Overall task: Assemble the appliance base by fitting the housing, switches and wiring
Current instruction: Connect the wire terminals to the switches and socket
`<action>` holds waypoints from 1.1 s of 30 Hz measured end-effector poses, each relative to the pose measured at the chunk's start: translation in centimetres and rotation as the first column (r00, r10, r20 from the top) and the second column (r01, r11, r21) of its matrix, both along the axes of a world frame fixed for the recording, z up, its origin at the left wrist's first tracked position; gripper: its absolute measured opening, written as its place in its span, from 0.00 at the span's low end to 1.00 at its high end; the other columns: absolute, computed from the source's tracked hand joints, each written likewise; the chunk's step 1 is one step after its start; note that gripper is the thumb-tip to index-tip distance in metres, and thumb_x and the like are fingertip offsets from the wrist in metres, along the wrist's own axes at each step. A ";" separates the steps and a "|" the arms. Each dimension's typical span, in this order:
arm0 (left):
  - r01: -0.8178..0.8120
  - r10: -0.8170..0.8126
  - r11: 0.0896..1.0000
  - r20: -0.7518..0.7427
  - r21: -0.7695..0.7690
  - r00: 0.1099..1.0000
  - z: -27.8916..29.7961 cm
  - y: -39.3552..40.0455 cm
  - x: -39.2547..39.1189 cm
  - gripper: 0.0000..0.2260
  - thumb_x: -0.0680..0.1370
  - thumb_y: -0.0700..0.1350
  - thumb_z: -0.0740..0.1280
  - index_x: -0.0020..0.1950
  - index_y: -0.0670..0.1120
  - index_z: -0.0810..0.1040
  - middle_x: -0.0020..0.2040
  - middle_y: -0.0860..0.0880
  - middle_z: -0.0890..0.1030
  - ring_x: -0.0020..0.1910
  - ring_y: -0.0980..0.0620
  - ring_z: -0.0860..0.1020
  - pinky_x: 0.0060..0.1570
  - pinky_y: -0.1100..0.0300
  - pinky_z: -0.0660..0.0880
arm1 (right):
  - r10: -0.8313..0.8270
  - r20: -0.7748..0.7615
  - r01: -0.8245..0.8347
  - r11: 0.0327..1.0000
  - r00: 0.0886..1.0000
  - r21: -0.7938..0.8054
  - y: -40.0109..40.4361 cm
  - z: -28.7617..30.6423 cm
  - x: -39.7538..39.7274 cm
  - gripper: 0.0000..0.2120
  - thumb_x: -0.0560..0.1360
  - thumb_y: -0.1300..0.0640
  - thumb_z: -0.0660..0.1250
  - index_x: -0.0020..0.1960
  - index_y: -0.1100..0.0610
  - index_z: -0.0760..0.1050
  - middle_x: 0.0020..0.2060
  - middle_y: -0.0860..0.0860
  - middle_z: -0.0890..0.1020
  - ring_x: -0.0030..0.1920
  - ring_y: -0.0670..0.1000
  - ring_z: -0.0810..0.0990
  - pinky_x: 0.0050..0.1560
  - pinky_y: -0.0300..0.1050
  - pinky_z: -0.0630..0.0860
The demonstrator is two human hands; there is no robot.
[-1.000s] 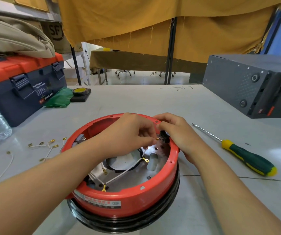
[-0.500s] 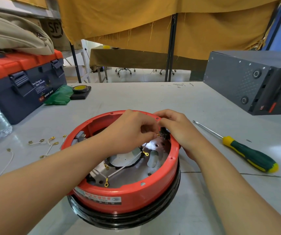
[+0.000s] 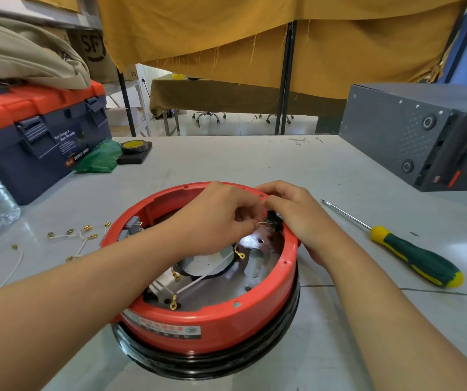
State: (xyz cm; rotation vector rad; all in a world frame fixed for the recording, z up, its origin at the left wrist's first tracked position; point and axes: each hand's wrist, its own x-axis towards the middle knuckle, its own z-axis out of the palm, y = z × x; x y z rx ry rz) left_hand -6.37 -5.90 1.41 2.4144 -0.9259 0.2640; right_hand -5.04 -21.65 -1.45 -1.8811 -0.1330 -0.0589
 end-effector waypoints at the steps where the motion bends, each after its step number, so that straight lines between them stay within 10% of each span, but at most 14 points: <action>1: -0.005 0.005 1.000 -0.002 -0.004 1.000 0.0 0.0 0.0 0.04 0.71 0.35 0.69 0.42 0.42 0.82 0.35 0.49 0.82 0.40 0.59 0.77 0.36 0.73 0.69 | -0.001 0.001 0.001 1.000 1.000 -0.002 0.0 0.0 0.0 0.10 0.74 0.60 0.63 0.50 0.51 0.80 0.49 0.52 0.83 0.50 0.58 0.81 0.57 0.59 0.76; 33: -0.049 0.048 0.998 -0.039 -0.026 0.998 0.1 -0.4 -0.2 0.02 0.70 0.36 0.70 0.38 0.42 0.81 0.33 0.51 0.82 0.34 0.62 0.76 0.35 0.74 0.69 | -0.010 0.008 0.010 1.000 1.000 -0.001 0.2 0.1 0.1 0.11 0.73 0.62 0.62 0.49 0.52 0.80 0.49 0.53 0.83 0.52 0.57 0.80 0.58 0.60 0.75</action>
